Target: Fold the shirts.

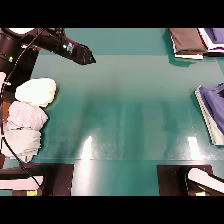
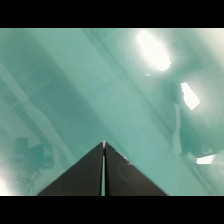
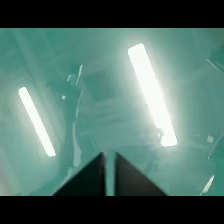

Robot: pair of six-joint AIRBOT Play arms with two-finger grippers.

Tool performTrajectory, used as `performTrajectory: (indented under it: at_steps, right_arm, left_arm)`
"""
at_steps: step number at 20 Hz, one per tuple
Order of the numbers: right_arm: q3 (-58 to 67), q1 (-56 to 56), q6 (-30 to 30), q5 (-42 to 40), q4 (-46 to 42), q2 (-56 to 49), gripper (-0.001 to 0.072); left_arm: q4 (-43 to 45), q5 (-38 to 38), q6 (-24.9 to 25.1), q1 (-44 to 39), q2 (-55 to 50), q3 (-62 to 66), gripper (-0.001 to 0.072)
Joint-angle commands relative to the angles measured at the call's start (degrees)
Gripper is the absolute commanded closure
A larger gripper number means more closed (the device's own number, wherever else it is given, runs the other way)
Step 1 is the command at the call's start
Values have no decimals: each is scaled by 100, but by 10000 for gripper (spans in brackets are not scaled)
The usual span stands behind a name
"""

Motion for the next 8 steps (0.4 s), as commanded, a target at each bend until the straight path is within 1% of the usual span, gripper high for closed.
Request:
performTrajectory:
  at_steps: [1,4,8]
  right_arm:
    - [-4,1211,-334,-234,116,4,697]
    - [-4,1908,-358,-297,116,4,697]
    - [-4,2302,-358,-284,120,4,696]
  left_arm:
    - [-9,114,-13,0,0,0,679]
    - [-9,118,-13,0,0,0,679]
    - [-9,120,-13,0,0,0,679]
